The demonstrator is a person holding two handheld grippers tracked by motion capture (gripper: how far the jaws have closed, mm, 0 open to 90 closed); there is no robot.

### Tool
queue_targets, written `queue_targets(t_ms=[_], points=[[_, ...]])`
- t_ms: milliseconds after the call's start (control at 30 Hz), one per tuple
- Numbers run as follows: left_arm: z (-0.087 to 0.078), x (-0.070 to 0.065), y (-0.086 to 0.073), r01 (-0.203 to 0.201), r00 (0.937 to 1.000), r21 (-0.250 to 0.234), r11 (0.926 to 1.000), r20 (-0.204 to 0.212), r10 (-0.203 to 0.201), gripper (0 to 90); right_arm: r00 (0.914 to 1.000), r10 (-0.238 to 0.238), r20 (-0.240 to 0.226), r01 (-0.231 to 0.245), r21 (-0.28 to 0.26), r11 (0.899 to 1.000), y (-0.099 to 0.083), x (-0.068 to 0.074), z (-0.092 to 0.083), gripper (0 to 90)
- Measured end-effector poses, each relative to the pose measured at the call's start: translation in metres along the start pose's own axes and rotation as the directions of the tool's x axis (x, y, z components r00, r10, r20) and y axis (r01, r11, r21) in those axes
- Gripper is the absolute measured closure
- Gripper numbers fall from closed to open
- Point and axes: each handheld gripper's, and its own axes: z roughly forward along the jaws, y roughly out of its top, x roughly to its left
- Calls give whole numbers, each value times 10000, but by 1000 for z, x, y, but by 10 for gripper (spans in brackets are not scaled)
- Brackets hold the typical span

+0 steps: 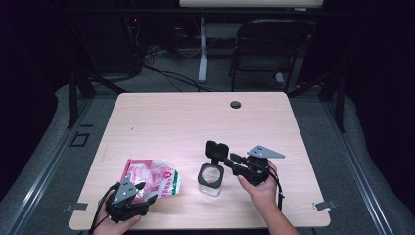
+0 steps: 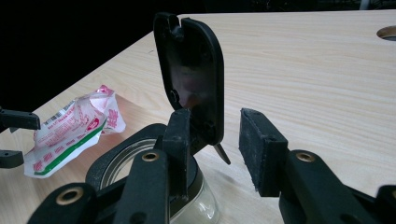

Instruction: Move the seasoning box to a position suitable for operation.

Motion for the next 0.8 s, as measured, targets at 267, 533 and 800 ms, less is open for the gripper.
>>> queue_targets(t_ms=[267,533,800], points=[[4,-7,-4,-406,9990,371,9985,-157,412,386,9995,257,-174,-257,14,9997,0,-2,2,638],[3,-10,-7,-486,9985,487,9976,-213,497,386,9974,594,-409,-598,-83,9982,1,-5,5,638],[7,-13,-9,-775,9958,664,9948,-440,805,386,9970,606,-489,-608,-29,9981,2,-4,8,638]])
